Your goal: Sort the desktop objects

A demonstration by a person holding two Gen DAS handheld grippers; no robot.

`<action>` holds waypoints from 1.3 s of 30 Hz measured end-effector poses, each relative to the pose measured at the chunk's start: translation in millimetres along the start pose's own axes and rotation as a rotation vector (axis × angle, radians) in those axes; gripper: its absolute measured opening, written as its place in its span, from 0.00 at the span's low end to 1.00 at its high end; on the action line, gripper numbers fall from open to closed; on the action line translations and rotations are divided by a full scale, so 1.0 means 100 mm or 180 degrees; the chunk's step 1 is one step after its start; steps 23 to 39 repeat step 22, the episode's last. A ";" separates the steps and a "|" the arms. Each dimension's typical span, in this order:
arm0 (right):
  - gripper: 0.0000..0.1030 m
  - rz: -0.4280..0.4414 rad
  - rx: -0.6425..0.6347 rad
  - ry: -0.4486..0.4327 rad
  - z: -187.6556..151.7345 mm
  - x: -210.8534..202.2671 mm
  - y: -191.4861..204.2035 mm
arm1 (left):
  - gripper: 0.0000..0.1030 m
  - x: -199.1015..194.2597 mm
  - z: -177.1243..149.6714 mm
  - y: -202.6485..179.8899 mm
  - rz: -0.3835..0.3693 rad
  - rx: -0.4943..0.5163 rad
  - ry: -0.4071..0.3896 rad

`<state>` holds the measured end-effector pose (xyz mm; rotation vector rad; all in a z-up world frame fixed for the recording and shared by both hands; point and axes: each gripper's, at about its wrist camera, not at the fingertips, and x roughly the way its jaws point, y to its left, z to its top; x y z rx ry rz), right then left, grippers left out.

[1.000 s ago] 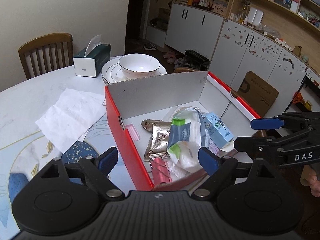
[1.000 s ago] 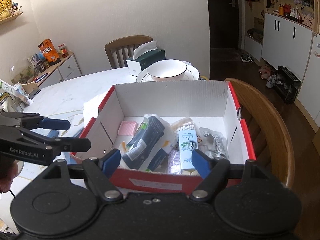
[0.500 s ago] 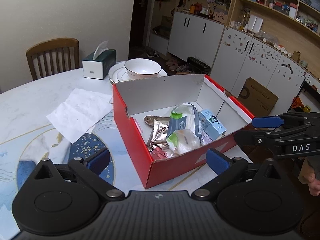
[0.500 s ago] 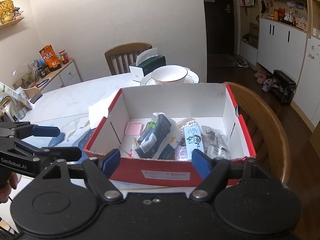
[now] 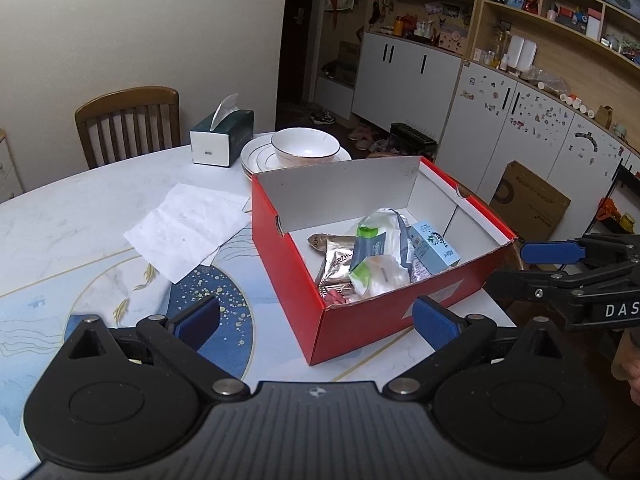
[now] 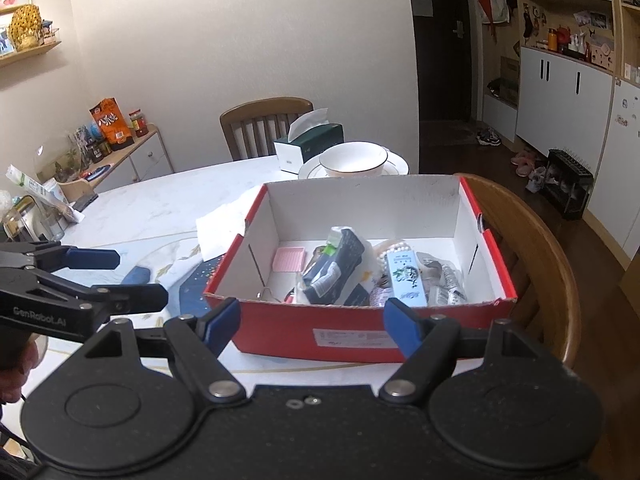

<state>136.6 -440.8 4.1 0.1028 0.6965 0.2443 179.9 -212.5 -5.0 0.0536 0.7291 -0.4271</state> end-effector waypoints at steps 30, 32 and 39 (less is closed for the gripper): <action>0.76 -0.0043 0.0042 0.0076 -0.11 0.03 0.32 | 1.00 -0.15 -0.06 0.23 0.0045 -0.0013 -0.0055; 0.76 -0.0043 0.0042 0.0076 -0.11 0.03 0.32 | 1.00 -0.15 -0.06 0.23 0.0045 -0.0013 -0.0055; 0.76 -0.0043 0.0042 0.0076 -0.11 0.03 0.32 | 1.00 -0.15 -0.06 0.23 0.0045 -0.0013 -0.0055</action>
